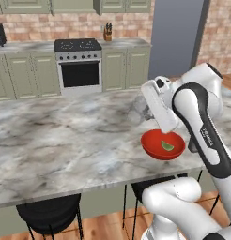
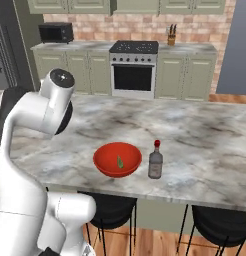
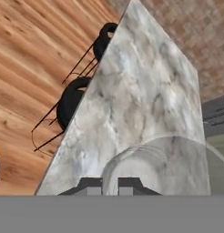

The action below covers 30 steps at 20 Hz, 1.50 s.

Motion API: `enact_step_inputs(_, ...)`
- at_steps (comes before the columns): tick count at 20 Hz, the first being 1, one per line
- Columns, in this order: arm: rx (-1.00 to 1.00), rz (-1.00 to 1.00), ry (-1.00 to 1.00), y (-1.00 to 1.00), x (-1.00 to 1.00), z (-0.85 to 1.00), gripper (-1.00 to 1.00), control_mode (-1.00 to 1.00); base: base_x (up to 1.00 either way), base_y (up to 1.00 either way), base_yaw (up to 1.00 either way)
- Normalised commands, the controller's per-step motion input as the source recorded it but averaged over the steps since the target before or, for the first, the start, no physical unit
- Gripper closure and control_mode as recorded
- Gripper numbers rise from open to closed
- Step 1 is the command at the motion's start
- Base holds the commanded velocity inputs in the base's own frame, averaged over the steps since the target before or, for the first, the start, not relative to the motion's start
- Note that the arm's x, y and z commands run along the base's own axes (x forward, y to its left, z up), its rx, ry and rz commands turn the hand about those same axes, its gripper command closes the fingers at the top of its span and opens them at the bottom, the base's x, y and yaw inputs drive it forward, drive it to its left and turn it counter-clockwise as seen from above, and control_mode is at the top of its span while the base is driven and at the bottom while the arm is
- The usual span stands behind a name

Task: There is a bowl on the dining counter. Grab a lemon wedge from the fridge and place it in the bowl. Then get the liquor bottle and glass cup from the cabinet and place them next to the bowl.

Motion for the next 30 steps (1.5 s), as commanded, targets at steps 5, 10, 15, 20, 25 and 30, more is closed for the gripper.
enact_step_inputs(5,-0.17,0.0,0.21,0.15,0.43,-0.64,1.0,-1.0,0.0,0.0,0.0)
enact_step_inputs(10,-0.2,0.0,0.13,0.02,0.46,-0.63,1.0,-1.0,0.0,0.0,0.0)
enact_step_inputs(15,-0.13,0.0,0.13,0.0,0.49,-0.64,1.0,-1.0,0.0,0.0,0.0)
enact_step_inputs(20,-0.14,0.0,0.09,0.0,0.48,-0.85,1.0,-1.0,0.0,0.0,0.0)
enact_step_inputs(25,-0.06,0.0,0.02,0.0,0.35,-0.79,1.0,-1.0,0.0,0.0,0.0)
enact_step_inputs(30,0.0,0.0,0.0,0.0,0.21,-0.65,1.0,-1.0,0.0,0.0,0.0)
